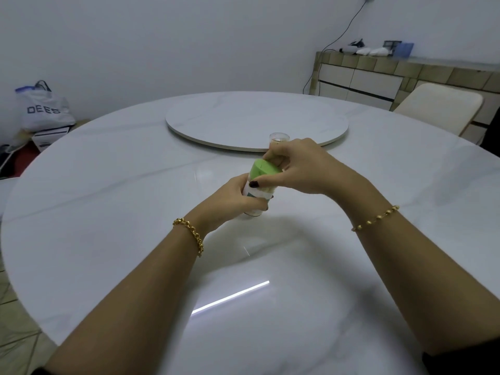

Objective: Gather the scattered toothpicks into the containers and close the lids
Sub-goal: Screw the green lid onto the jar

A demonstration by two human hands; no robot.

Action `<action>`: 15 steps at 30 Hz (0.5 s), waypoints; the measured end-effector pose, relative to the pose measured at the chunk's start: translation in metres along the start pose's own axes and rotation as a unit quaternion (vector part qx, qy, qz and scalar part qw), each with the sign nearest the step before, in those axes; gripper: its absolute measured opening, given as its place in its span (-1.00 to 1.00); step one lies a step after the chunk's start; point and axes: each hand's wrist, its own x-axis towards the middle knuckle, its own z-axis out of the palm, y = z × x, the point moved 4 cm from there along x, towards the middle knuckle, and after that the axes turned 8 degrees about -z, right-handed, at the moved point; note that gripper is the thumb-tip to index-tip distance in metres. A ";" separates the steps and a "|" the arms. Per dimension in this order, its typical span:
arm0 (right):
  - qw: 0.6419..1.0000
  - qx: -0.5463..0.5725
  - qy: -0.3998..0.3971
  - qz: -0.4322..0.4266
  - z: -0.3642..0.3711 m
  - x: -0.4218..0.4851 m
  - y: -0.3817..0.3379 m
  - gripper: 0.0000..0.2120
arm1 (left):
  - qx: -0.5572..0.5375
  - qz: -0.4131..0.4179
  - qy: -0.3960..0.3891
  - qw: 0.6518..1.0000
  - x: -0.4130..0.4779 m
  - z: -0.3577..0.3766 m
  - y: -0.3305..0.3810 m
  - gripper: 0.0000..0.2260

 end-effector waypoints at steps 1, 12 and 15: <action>0.998 -0.059 0.016 0.006 0.001 0.000 -0.001 -0.48 | 0.004 -0.002 0.004 1.000 0.000 0.001 -0.001 -0.64; 0.980 0.142 -0.138 0.023 -0.004 -0.008 0.007 -0.47 | 0.003 -0.010 0.020 1.000 0.002 -0.003 -0.005 -0.62; 0.965 0.195 -0.175 -0.002 0.001 -0.009 0.007 -0.40 | 0.011 -0.014 0.015 1.000 0.002 -0.001 -0.005 -0.62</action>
